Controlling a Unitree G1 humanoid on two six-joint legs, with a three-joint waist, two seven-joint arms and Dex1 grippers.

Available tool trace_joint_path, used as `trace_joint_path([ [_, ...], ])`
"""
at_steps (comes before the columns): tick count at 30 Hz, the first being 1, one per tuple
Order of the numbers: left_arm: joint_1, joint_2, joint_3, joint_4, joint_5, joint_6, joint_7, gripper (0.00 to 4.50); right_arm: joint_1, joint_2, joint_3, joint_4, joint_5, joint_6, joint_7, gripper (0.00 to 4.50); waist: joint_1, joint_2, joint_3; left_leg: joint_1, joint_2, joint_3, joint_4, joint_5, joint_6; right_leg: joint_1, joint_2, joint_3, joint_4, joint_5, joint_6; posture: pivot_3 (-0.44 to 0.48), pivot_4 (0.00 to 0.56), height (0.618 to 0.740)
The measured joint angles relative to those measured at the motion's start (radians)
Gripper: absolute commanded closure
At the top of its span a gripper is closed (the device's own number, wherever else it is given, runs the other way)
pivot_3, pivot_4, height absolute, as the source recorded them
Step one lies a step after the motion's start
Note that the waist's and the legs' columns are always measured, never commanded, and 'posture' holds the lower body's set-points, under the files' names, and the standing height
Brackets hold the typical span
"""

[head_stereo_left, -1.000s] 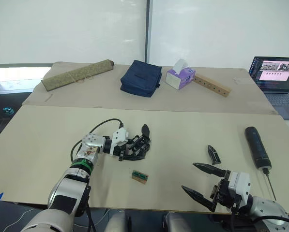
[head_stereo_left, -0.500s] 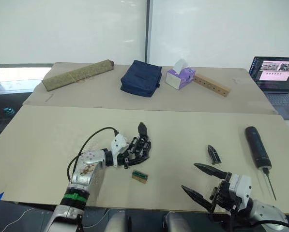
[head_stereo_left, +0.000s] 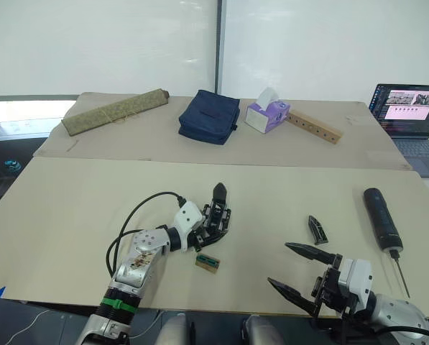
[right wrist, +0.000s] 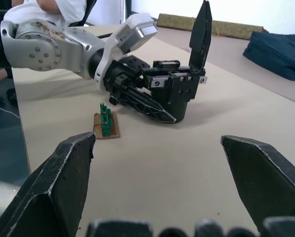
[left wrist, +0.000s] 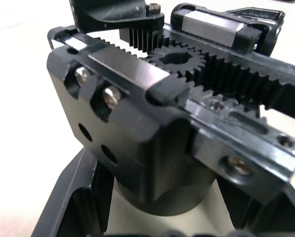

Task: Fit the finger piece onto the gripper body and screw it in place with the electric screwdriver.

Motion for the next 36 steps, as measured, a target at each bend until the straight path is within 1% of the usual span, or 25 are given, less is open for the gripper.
trace_joint_path([
  [3, 0.000, -0.002, -0.001, 0.000, -0.001, -0.001, 0.009, 2.15, 0.006, -0.003, -0.001, 0.000, 0.000, 0.000, 0.004, 0.00, 0.000, 0.000, 0.000, 0.000, 0.000, 0.000, 0.000, 0.000, 0.000, 0.000, 0.000, 0.000, 0.000, 0.000, 0.000, 0.000, 0.150, 0.740],
  [4, 0.001, -0.004, -0.001, 0.000, -0.001, -0.001, 0.015, 1.65, 0.007, -0.005, -0.002, 0.000, 0.000, 0.000, 0.005, 0.00, 0.000, 0.000, 0.000, 0.000, 0.000, 0.000, 0.000, 0.000, 0.000, 0.000, 0.000, 0.000, 0.000, 0.000, 0.000, 0.000, 0.150, 0.740],
  [5, 0.001, -0.004, -0.001, 0.001, -0.001, -0.001, 0.018, 1.05, 0.008, -0.005, -0.004, 0.000, 0.000, 0.000, 0.005, 0.00, 0.000, 0.000, 0.000, 0.000, 0.000, 0.000, 0.000, 0.000, 0.000, 0.000, 0.000, 0.000, 0.000, 0.000, 0.000, 0.000, 0.150, 0.740],
  [6, 0.001, -0.004, 0.000, 0.002, -0.002, -0.001, 0.025, 0.68, 0.010, -0.005, -0.008, 0.000, 0.000, 0.000, 0.004, 0.00, 0.000, 0.000, 0.000, 0.000, 0.000, 0.000, 0.000, 0.000, 0.000, 0.000, 0.000, 0.000, 0.000, 0.000, 0.000, 0.000, 0.150, 0.740],
  [7, 0.001, -0.003, 0.002, 0.002, -0.004, -0.001, 0.027, 0.21, 0.013, -0.005, -0.011, 0.000, 0.000, 0.000, 0.004, 0.00, 0.000, 0.000, 0.000, 0.000, 0.000, 0.000, 0.000, 0.000, 0.000, 0.000, 0.000, 0.000, 0.000, 0.000, 0.000, 0.000, 0.150, 0.740],
  [8, 0.001, -0.002, 0.004, 0.002, -0.006, -0.002, 0.027, 0.02, 0.019, -0.005, -0.013, 0.000, 0.000, 0.000, 0.003, 0.00, 0.000, 0.000, 0.000, 0.000, 0.000, 0.000, 0.000, 0.000, 0.000, 0.000, 0.000, 0.000, 0.000, 0.000, 0.000, 0.000, 0.150, 0.740],
  [11, 0.001, 0.007, 0.015, 0.002, -0.028, -0.002, 0.015, 0.02, 0.041, -0.003, -0.014, -0.006, 0.009, 0.001, -0.002, 0.00, 0.000, 0.000, 0.000, 0.000, 0.000, 0.000, 0.000, 0.000, 0.000, 0.000, 0.000, 0.000, 0.000, 0.000, 0.000, 0.000, 0.150, 0.740],
  [14, 0.002, 0.053, 0.031, 0.000, -0.074, -0.002, -0.041, 0.02, 0.060, -0.002, -0.019, -0.023, 0.010, 0.014, -0.013, 0.00, -0.003, 0.000, 0.000, 0.000, 0.000, 0.000, 0.000, 0.000, 0.000, 0.000, 0.000, 0.000, 0.000, 0.000, 0.000, 0.000, 0.150, 0.740],
  [16, 0.013, 0.107, 0.047, -0.011, -0.125, -0.005, -0.123, 0.02, 0.077, -0.001, -0.039, -0.034, 0.016, 0.015, -0.022, 0.00, -0.004, 0.000, 0.000, 0.001, 0.001, 0.000, 0.000, 0.000, 0.000, 0.000, 0.000, 0.000, 0.000, 0.000, -0.001, 0.000, 0.150, 0.740],
  [20, 0.015, 0.228, 0.080, 0.006, -0.174, -0.045, -0.255, 0.02, 0.128, -0.003, -0.087, -0.050, 0.047, 0.016, -0.025, 0.00, -0.001, 0.001, 0.000, 0.001, 0.001, 0.001, 0.000, 0.000, 0.000, 0.000, 0.000, 0.000, 0.000, 0.000, -0.001, 0.000, 0.150, 0.740],
  [22, -0.003, 0.283, 0.090, 0.068, -0.178, -0.086, -0.327, 0.02, 0.184, -0.003, -0.127, -0.061, 0.053, 0.016, -0.022, 0.00, 0.002, 0.001, 0.000, 0.001, 0.001, 0.001, -0.001, 0.000, 0.000, 0.000, 0.000, 0.000, 0.000, -0.001, -0.001, 0.000, 0.150, 0.740],
  [24, -0.016, 0.333, 0.120, 0.156, -0.191, -0.139, -0.411, 0.02, 0.274, 0.005, -0.187, -0.069, 0.068, 0.016, -0.020, 0.00, 0.004, 0.001, -0.001, 0.000, 0.001, 0.001, -0.001, 0.000, 0.000, 0.000, 0.000, 0.000, -0.001, -0.001, -0.001, 0.000, 0.150, 0.740],
  [27, -0.041, 0.362, 0.184, 0.221, -0.266, -0.157, -0.524, 0.02, 0.375, 0.059, -0.282, -0.080, 0.067, 0.015, -0.059, 0.00, 0.003, 0.001, 0.000, 0.000, 0.003, 0.001, -0.001, 0.000, 0.000, 0.000, -0.001, 0.000, -0.001, -0.001, -0.001, 0.000, 0.150, 0.740],
  [30, -0.088, 0.364, 0.235, 0.206, -0.351, -0.090, -0.548, 0.02, 0.433, 0.142, -0.355, -0.124, -0.003, 0.024, -0.173, 0.00, 0.003, 0.001, -0.001, 0.000, 0.003, 0.001, -0.001, 0.000, 0.000, 0.000, -0.001, 0.000, 0.000, -0.002, -0.001, 0.000, 0.150, 0.740],
  [33, -0.114, 0.380, 0.284, 0.126, -0.454, 0.046, -0.549, 0.02, 0.548, 0.201, -0.392, -0.191, -0.157, 0.144, -0.318, 0.00, 0.001, 0.002, -0.001, -0.001, 0.003, 0.001, -0.001, -0.001, -0.001, -0.002, -0.001, 0.000, 0.000, -0.003, 0.000, 0.000, 0.150, 0.740],
  [34, -0.115, 0.380, 0.290, 0.099, -0.474, 0.075, -0.549, 0.02, 0.567, 0.213, -0.393, -0.205, -0.173, 0.184, -0.346, 0.00, -0.001, 0.002, -0.001, -0.001, 0.003, 0.001, -0.001, -0.001, -0.001, -0.002, -0.001, 0.001, 0.000, -0.003, -0.001, 0.000, 0.150, 0.740],
  [36, -0.115, 0.373, 0.287, 0.052, -0.498, 0.111, -0.550, 0.02, 0.559, 0.230, -0.393, -0.240, -0.158, 0.236, -0.373, 0.00, -0.007, 0.002, -0.001, -0.001, 0.004, 0.002, -0.001, -0.001, -0.001, -0.002, -0.001, 0.004, 0.000, -0.003, -0.001, 0.000, 0.150, 0.740],
])
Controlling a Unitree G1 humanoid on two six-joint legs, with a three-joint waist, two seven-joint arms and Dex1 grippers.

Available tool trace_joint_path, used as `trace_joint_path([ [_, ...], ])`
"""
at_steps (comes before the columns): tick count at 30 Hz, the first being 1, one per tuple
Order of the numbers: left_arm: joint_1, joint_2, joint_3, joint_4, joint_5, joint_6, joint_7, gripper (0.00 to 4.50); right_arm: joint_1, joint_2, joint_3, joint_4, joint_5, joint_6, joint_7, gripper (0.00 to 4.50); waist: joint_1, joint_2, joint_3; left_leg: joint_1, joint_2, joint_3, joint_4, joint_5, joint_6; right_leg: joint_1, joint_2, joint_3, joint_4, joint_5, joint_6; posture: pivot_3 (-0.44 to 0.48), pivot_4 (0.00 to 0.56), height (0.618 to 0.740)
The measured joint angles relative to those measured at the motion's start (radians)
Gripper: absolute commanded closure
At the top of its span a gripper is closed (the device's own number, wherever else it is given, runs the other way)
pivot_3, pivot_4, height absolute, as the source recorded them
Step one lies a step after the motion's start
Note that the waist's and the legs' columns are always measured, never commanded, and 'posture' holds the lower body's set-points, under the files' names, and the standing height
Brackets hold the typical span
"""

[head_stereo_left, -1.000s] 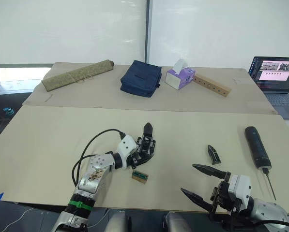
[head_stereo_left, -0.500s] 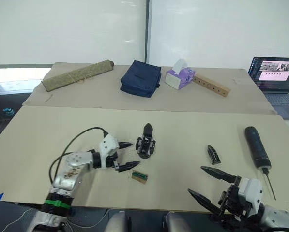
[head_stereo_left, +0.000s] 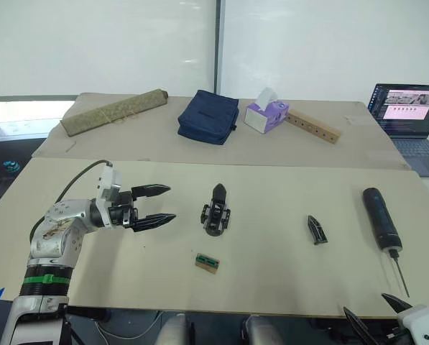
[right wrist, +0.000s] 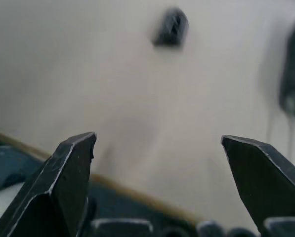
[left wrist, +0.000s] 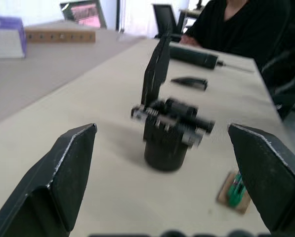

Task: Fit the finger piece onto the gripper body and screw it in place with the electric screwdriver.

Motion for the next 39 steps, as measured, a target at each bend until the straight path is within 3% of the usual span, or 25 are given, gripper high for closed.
trace_joint_path([
  [3, -0.016, -0.032, -0.021, -0.076, -0.030, 0.028, 0.001, 0.02, -0.066, -0.019, 0.000, -0.083, 0.073, 0.097, -0.029, 0.00, -0.005, 0.000, 0.000, 0.001, 0.000, 0.001, 0.001, 0.000, 0.000, 0.001, 0.000, 0.002, 0.000, 0.000, 0.000, 0.000, 0.150, 0.740],
  [6, -0.052, -0.049, -0.039, -0.113, -0.031, 0.030, 0.002, 0.02, -0.193, -0.124, -0.017, -0.123, 0.182, 0.287, -0.074, 0.00, -0.007, -0.001, 0.000, 0.001, -0.001, 0.002, 0.001, 0.000, 0.000, 0.001, 0.001, 0.004, 0.000, 0.001, 0.000, 0.000, 0.150, 0.740],
  [10, -0.097, -0.080, -0.057, -0.172, -0.050, 0.056, 0.026, 0.02, -0.483, -0.390, -0.055, -0.136, 0.337, 0.699, -0.180, 0.00, -0.010, -0.001, 0.000, 0.001, -0.005, 0.003, 0.001, 0.000, 0.000, 0.001, 0.002, 0.007, 0.000, 0.002, 0.001, 0.000, 0.150, 0.740],
  [13, -0.111, -0.076, -0.060, -0.185, -0.055, 0.078, 0.040, 0.02, -0.708, -0.424, -0.055, -0.120, 0.490, 0.937, -0.275, 0.00, -0.008, -0.002, 0.001, 0.001, -0.004, 0.000, -0.001, 0.000, 0.001, 0.000, 0.005, 0.006, 0.000, 0.001, 0.000, 0.000, 0.150, 0.740],
  [16, -0.115, -0.082, -0.062, -0.199, -0.064, 0.102, 0.062, 0.02, -0.953, -0.449, 0.084, 0.004, 0.518, 1.154, -0.346, 0.00, -0.012, -0.004, 0.002, 0.000, -0.004, 0.000, 0.000, 0.000, 0.001, 0.000, 0.004, 0.006, 0.000, 0.001, 0.000, 0.000, 0.150, 0.740],
  [20, -0.078, -0.085, -0.072, -0.256, -0.068, 0.104, 0.076, 0.02, -1.108, -0.480, 0.229, 0.127, 0.470, 1.249, -0.368, 0.00, -0.010, -0.004, 0.002, -0.002, -0.006, 0.001, 0.000, 0.000, 0.002, -0.002, 0.003, 0.010, -0.001, 0.000, 0.003, 0.000, 0.150, 0.740],
  [23, -0.037, -0.065, -0.074, -0.291, -0.069, 0.110, 0.080, 0.02, -1.147, -0.520, 0.290, 0.177, 0.433, 1.260, -0.349, 0.00, -0.007, -0.004, 0.003, -0.004, -0.006, 0.001, 0.001, -0.001, 0.002, -0.002, 0.003, 0.011, -0.001, 0.000, 0.003, 0.000, 0.150, 0.740],
  [31, -0.009, -0.055, -0.073, -0.337, -0.070, 0.111, 0.107, 0.02, -1.181, -0.502, 0.372, 0.261, 0.353, 1.247, -0.295, 0.00, -0.010, -0.005, 0.003, -0.002, -0.006, 0.001, 0.001, 0.000, 0.002, -0.002, 0.004, 0.013, -0.001, 0.001, 0.004, 0.000, 0.150, 0.740],
  [32, -0.003, -0.055, -0.073, -0.341, -0.070, 0.110, 0.113, 0.00, -1.183, -0.483, 0.370, 0.268, 0.345, 1.243, -0.293, 0.52, -0.012, -0.005, 0.002, -0.002, -0.006, 0.001, 0.001, 0.000, 0.002, -0.001, 0.005, 0.013, -0.001, 0.001, 0.004, 0.000, 0.150, 0.740],
  [39, 0.041, -0.051, -0.070, -0.353, -0.069, 0.087, 0.128, 0.00, -1.187, -0.397, 0.371, 0.273, 0.290, 1.217, -0.297, 2.91, -0.024, -0.008, 0.002, 0.002, -0.004, 0.001, 0.001, 0.000, 0.002, 0.001, 0.007, 0.014, 0.000, 0.001, 0.003, 0.000, 0.150, 0.740],
])
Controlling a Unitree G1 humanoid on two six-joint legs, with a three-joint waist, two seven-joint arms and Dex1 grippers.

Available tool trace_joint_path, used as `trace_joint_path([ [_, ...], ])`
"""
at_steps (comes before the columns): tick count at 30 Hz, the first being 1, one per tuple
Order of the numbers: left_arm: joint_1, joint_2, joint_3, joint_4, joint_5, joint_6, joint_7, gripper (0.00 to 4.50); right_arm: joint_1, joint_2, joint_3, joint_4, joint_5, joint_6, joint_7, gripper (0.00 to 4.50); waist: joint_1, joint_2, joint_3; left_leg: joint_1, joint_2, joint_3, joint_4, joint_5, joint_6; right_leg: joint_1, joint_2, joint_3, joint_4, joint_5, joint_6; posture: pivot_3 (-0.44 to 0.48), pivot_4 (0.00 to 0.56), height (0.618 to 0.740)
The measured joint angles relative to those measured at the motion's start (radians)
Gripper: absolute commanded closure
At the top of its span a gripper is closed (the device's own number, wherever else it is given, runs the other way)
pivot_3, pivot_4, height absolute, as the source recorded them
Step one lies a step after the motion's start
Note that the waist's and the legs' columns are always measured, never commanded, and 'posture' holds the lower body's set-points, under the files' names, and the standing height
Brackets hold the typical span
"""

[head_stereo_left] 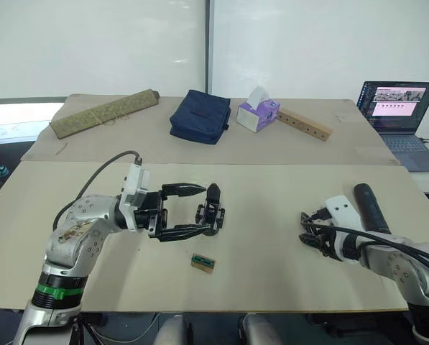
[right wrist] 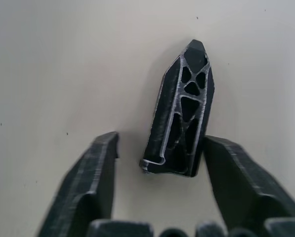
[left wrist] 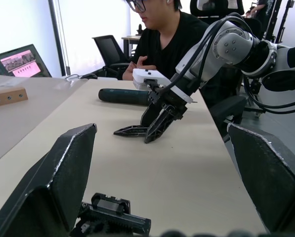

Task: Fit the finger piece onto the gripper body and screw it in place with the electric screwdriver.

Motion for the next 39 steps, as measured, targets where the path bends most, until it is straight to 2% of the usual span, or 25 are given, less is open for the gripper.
trace_joint_path([
  [1, 0.003, 0.002, 0.000, 0.000, 0.000, -0.002, 0.001, 0.00, -0.001, 0.004, 0.000, -0.002, -0.007, 0.000, 0.002, 3.25, 0.002, 0.000, 0.000, 0.000, 0.000, 0.000, 0.000, 0.000, 0.000, 0.000, 0.000, 0.000, 0.000, 0.000, 0.000, 0.000, 0.150, 0.740],
  [2, 0.003, 0.004, 0.001, 0.000, 0.000, -0.003, 0.001, 0.00, -0.001, 0.004, 0.000, -0.002, -0.010, 0.000, 0.002, 3.40, 0.003, -0.001, 0.000, 0.000, 0.000, 0.000, 0.000, 0.000, 0.000, 0.000, 0.000, 0.000, 0.000, 0.000, 0.000, 0.000, 0.150, 0.740],
  [8, 0.003, -0.016, 0.015, 0.004, -0.004, -0.015, 0.046, 0.00, 0.015, 0.022, -0.022, -0.008, -0.022, -0.017, 0.006, 3.40, 0.006, -0.002, 0.000, -0.001, 0.000, 0.000, 0.000, 0.000, 0.000, 0.000, -0.002, 0.000, 0.000, 0.000, 0.000, 0.000, 0.150, 0.740],
  [12, -0.014, -0.055, 0.059, 0.005, -0.082, 0.104, 0.183, 0.00, 0.033, 0.112, -0.107, -0.060, -0.019, -0.143, 0.015, 3.40, 0.005, 0.000, 0.001, -0.004, -0.001, 0.000, 0.000, 0.000, 0.000, -0.005, -0.002, 0.001, 0.001, 0.001, 0.002, 0.000, 0.150, 0.740],
  [15, -0.086, -0.130, 0.118, 0.005, -0.201, 0.225, 0.352, 0.00, -0.048, 0.143, -0.133, -0.183, -0.001, -0.229, 0.028, 3.40, 0.004, 0.001, 0.002, -0.007, -0.001, 0.000, 0.001, 0.000, 0.000, -0.008, -0.002, 0.001, 0.002, 0.001, 0.003, 0.000, 0.150, 0.740],
  [19, -0.196, -0.257, 0.157, 0.005, -0.316, 0.313, 0.574, 0.00, -0.188, 0.156, -0.040, -0.254, -0.061, -0.370, 0.024, 3.40, 0.006, 0.000, 0.002, -0.007, -0.002, -0.001, 0.001, 0.000, 0.000, -0.008, -0.003, 0.001, 0.001, 0.002, 0.004, 0.000, 0.150, 0.740],
  [22, -0.265, -0.337, 0.160, 0.009, -0.342, 0.332, 0.694, 0.00, -0.271, 0.159, 0.121, -0.250, -0.196, -0.530, 0.027, 3.40, 0.007, 0.000, 0.002, -0.008, -0.004, 0.000, 0.001, 0.001, -0.001, -0.009, -0.003, 0.001, 0.001, 0.002, 0.004, 0.000, 0.150, 0.740],
  [25, -0.285, -0.381, 0.153, 0.040, -0.337, 0.329, 0.747, 0.00, -0.297, 0.166, 0.232, -0.220, -0.309, -0.657, 0.033, 3.40, 0.008, 0.000, 0.002, -0.010, -0.005, 0.000, 0.001, 0.001, -0.002, -0.011, -0.003, 0.001, 0.002, 0.002, 0.003, 0.000, 0.150, 0.740],
  [28, -0.288, -0.426, 0.149, 0.082, -0.330, 0.327, 0.784, 0.00, -0.312, 0.177, 0.289, -0.166, -0.387, -0.743, 0.044, 3.40, 0.008, 0.000, 0.002, -0.012, -0.005, -0.001, 0.001, 0.002, -0.003, -0.014, -0.004, 0.001, 0.002, 0.003, 0.003, 0.000, 0.150, 0.740],
  [36, -0.329, -0.502, 0.168, 0.114, -0.380, 0.333, 0.852, 0.00, -0.315, 0.209, 0.315, -0.110, -0.487, -0.877, 0.098, 3.40, 0.008, 0.000, 0.002, -0.012, -0.005, -0.001, 0.001, 0.003, -0.003, -0.014, -0.003, 0.001, 0.002, 0.004, 0.003, 0.000, 0.150, 0.740],
  [39, -0.329, -0.532, 0.170, 0.115, -0.396, 0.331, 0.874, 0.86, -0.314, 0.218, 0.315, -0.108, -0.498, -0.898, 0.117, 3.40, 0.008, 0.000, 0.002, -0.012, -0.005, -0.001, 0.001, 0.003, -0.004, -0.014, -0.003, 0.001, 0.002, 0.004, 0.003, 0.000, 0.150, 0.740],
])
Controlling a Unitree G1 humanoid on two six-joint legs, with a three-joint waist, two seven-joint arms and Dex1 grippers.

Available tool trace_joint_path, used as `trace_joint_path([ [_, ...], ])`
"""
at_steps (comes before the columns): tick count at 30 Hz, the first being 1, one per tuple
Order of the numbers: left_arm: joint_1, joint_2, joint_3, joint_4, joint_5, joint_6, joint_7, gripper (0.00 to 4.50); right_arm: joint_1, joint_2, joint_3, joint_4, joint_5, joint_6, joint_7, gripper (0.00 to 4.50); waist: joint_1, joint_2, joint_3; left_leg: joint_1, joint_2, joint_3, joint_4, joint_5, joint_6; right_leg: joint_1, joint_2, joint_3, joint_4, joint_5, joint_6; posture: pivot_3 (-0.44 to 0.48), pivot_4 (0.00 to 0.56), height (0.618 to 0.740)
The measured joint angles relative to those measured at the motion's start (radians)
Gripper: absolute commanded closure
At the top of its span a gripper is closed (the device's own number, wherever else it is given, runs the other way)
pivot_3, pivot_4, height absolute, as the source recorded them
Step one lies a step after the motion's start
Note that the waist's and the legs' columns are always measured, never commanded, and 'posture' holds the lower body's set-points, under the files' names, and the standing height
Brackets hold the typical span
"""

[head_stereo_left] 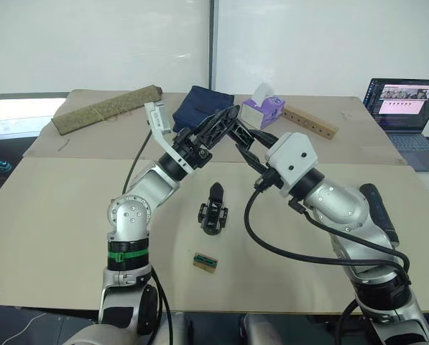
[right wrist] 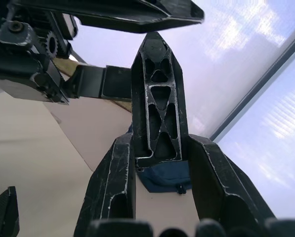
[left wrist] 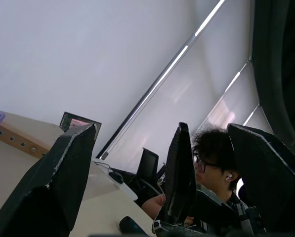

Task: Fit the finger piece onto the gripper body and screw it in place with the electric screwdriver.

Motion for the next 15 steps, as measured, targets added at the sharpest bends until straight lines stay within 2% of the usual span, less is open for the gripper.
trace_joint_path([
  [3, 0.001, -0.040, 0.015, 0.000, -0.026, 0.000, 0.053, 2.29, 0.001, 0.015, 0.000, 0.001, -0.018, -0.002, 0.012, 3.40, 0.001, 0.000, 0.000, 0.000, 0.000, 0.000, 0.000, 0.000, 0.000, 0.000, 0.000, 0.000, 0.000, 0.000, 0.000, 0.000, 0.150, 0.740],
  [5, 0.006, -0.045, 0.013, -0.005, -0.044, 0.008, 0.065, 3.16, 0.002, 0.020, 0.000, 0.007, -0.027, -0.003, 0.018, 3.40, 0.000, 0.000, 0.000, 0.000, 0.000, 0.000, 0.000, 0.000, 0.000, 0.000, 0.000, 0.000, 0.000, 0.000, 0.000, 0.000, 0.150, 0.740],
  [7, 0.011, -0.045, 0.008, -0.012, -0.054, 0.023, 0.065, 4.21, 0.005, 0.021, 0.000, 0.017, -0.032, -0.003, 0.022, 3.40, 0.000, 0.000, 0.000, 0.000, 0.000, 0.000, 0.000, 0.000, 0.000, 0.000, 0.000, 0.000, 0.000, 0.000, 0.000, 0.000, 0.150, 0.740],
  [8, 0.015, -0.045, 0.007, -0.012, -0.060, 0.025, 0.060, 4.48, 0.006, 0.028, -0.001, 0.017, -0.030, -0.003, 0.026, 3.40, -0.001, 0.000, 0.000, 0.000, 0.000, 0.000, 0.000, 0.000, 0.000, 0.000, 0.000, 0.000, 0.000, 0.000, 0.000, 0.000, 0.150, 0.740],
  [13, 0.017, -0.049, 0.016, -0.009, -0.069, 0.023, 0.061, 4.45, 0.007, 0.035, -0.005, 0.019, -0.036, -0.003, 0.033, 3.40, 0.000, 0.000, 0.000, 0.000, 0.000, 0.000, 0.000, 0.000, 0.000, 0.000, 0.000, 0.000, 0.000, 0.000, 0.000, 0.000, 0.150, 0.740],
  [15, 0.017, -0.057, 0.021, -0.005, -0.078, 0.022, 0.064, 4.45, 0.010, 0.042, -0.012, 0.017, -0.033, -0.003, 0.037, 2.36, 0.000, 0.000, 0.000, 0.000, 0.000, 0.000, 0.000, 0.000, 0.000, 0.000, 0.000, 0.000, 0.000, 0.000, 0.000, 0.000, 0.150, 0.740],
])
